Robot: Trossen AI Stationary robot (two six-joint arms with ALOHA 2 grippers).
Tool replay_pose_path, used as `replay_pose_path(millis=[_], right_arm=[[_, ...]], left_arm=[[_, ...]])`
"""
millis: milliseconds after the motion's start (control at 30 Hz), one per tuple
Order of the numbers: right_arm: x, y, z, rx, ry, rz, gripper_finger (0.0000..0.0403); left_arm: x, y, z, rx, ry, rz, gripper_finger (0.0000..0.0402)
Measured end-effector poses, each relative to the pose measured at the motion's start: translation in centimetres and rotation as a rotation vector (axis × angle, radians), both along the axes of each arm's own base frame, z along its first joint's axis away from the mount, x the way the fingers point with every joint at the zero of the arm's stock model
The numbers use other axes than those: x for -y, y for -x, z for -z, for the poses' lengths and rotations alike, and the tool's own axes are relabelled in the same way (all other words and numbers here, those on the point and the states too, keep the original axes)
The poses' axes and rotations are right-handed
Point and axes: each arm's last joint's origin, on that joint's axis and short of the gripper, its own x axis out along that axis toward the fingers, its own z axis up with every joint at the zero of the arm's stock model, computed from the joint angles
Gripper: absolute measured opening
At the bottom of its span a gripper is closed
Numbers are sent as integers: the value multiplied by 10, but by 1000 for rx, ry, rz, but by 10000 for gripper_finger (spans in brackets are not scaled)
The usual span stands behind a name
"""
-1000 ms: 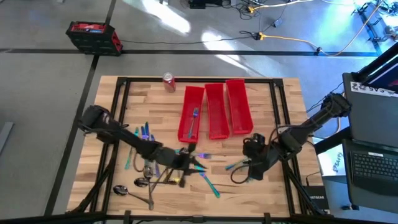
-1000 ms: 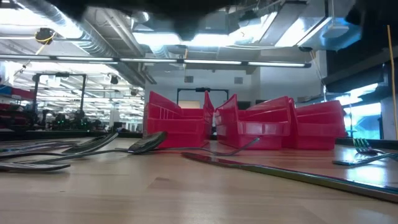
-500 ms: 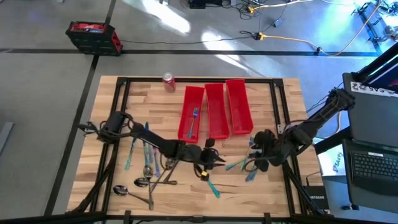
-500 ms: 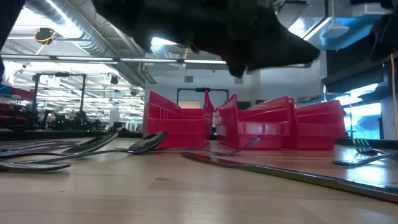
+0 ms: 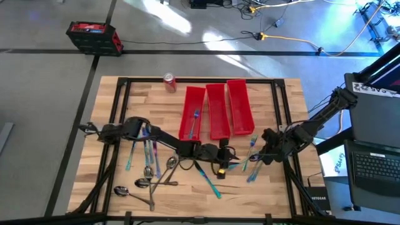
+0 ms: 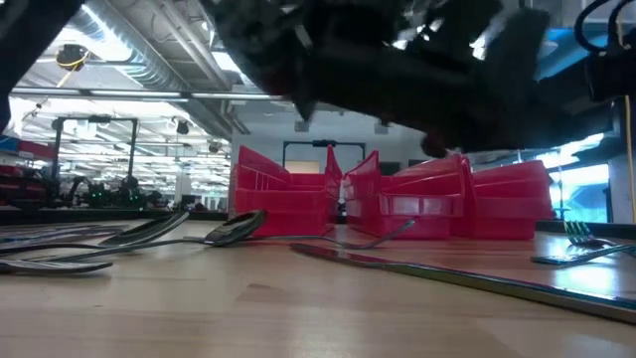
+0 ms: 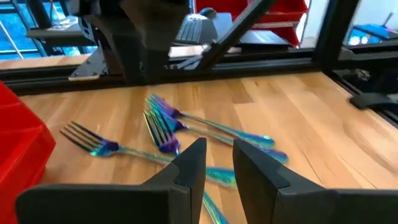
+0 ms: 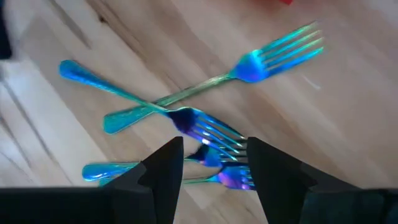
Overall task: Sort silverware
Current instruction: Put the purple fork into the left red bin
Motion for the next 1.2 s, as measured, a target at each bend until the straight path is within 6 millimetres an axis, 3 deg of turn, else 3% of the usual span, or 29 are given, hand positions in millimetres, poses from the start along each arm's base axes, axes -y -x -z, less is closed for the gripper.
replay_pose_path(millis=[167,367,767,1200], right_arm=[[5,-7,2,-6,17,43,163],[-3,-32,-3,139,24,-114,163],[-5,-68,-16,-140,192,-304,163],[-2,-70,-14,-171,196,-263,163]], left_arm=[[1,-10,11,-28,39,-16,67],[11,-6,18,-109,4,12,67],[9,-3,24,-176,-39,-29,67],[17,-1,26,-202,-8,37,51]])
